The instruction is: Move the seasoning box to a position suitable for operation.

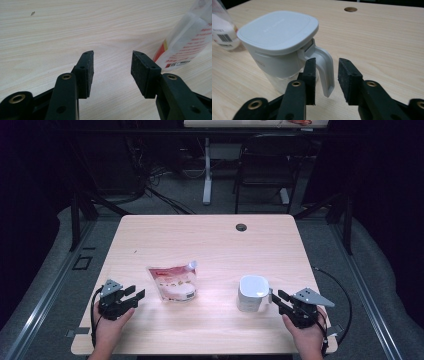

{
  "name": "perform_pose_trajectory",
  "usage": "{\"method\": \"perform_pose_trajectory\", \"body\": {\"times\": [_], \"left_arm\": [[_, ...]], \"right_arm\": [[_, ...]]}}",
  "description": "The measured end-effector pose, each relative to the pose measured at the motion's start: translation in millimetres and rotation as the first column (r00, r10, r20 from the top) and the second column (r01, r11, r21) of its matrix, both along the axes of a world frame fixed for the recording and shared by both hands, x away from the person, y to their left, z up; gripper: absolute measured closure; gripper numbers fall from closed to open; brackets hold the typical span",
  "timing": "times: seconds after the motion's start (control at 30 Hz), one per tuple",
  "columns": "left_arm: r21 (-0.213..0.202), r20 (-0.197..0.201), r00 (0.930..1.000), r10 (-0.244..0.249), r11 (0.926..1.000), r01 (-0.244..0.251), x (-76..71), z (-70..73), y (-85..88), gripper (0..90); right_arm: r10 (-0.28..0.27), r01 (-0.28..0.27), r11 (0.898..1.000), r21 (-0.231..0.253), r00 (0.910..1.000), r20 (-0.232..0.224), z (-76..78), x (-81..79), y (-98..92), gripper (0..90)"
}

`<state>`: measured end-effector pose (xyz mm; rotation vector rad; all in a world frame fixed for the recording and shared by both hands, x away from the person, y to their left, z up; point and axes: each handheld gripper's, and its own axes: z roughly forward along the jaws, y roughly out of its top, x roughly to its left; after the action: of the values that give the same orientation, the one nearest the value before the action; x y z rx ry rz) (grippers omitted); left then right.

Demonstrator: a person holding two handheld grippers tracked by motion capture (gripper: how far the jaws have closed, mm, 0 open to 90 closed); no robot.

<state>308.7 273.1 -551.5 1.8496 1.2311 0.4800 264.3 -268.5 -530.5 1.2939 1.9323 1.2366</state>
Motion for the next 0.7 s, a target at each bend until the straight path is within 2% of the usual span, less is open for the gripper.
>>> {"method": "perform_pose_trajectory", "body": {"times": [0.1, 0.13, 0.2, 0.27, 0.33, 0.4, 0.5, 0.53, 0.6, 0.7], "left_arm": [[0.007, -0.006, 1.0, 0.002, 1.0, -0.002, -0.1, 0.2, 1.1, 53.6], [0.007, -0.01, 0.9999, 0.003, 1.0, -0.003, -0.1, 0.3, 1.5, 53.6], [0.002, -0.004, 1.0, 0.009, 1.0, -0.009, 0.0, -0.8, 1.6, 53.8], [-0.003, -0.003, 0.9999, 0.013, 0.9999, -0.013, -0.7, -0.4, 2.2, 54.4], [-0.006, 0.007, 0.9999, 0.014, 0.9999, -0.014, -2.0, 0.6, 2.7, 54.7], [-0.005, 0.009, 0.9998, 0.016, 0.9999, -0.016, -2.4, 0.9, 3.0, 54.6], [0.001, 0.001, 0.9999, 0.017, 0.9999, -0.017, -1.8, 0.3, 3.0, 54.6], [0.004, -0.007, 0.9998, 0.016, 0.9999, -0.016, -1.4, 0.0, 3.2, 54.7], [0.0, -0.007, 0.9998, 0.019, 0.9998, -0.019, -1.0, -1.1, 2.6, 54.9], [-0.001, -0.003, 0.9998, 0.018, 0.9998, -0.018, -1.7, -1.1, 1.9, 55.3]], "right_arm": [[-0.024, 0.025, 1.0, -0.017, 0.9992, 0.031, 2.4, 0.1, -1.8, 59.0], [-0.028, 0.028, 1.0, -0.003, 0.9984, 0.05, 2.4, 1.0, -2.3, 58.6], [-0.035, 0.035, 0.999, -0.003, 0.9983, 0.047, 4.8, 2.0, -4.9, 58.9], [-0.02, 0.02, 1.0, 0.01, 0.9991, 0.037, 7.7, 4.6, -8.1, 62.5], [-0.009, 0.009, 1.0, 0.004, 0.9997, 0.022, 11.4, 6.9, -9.5, 67.7], [-0.001, 0.0, 1.0, 0.028, 0.9999, 0.014, 18.1, 9.7, -9.8, 72.2], [0.006, -0.006, 1.0, 0.022, 0.9998, 0.017, 30.4, 14.8, -8.6, 78.1], [0.015, -0.015, 1.0, 0.026, 0.9999, -0.006, 34.4, 17.1, -8.1, 78.1], [0.052, -0.048, 0.997, 0.067, 0.9975, -0.048, 40.0, 23.5, -6.0, 80.5], [0.078, -0.074, 0.995, 0.068, 0.9944, -0.07, 47.1, 31.2, -0.3, 83.2]]}}
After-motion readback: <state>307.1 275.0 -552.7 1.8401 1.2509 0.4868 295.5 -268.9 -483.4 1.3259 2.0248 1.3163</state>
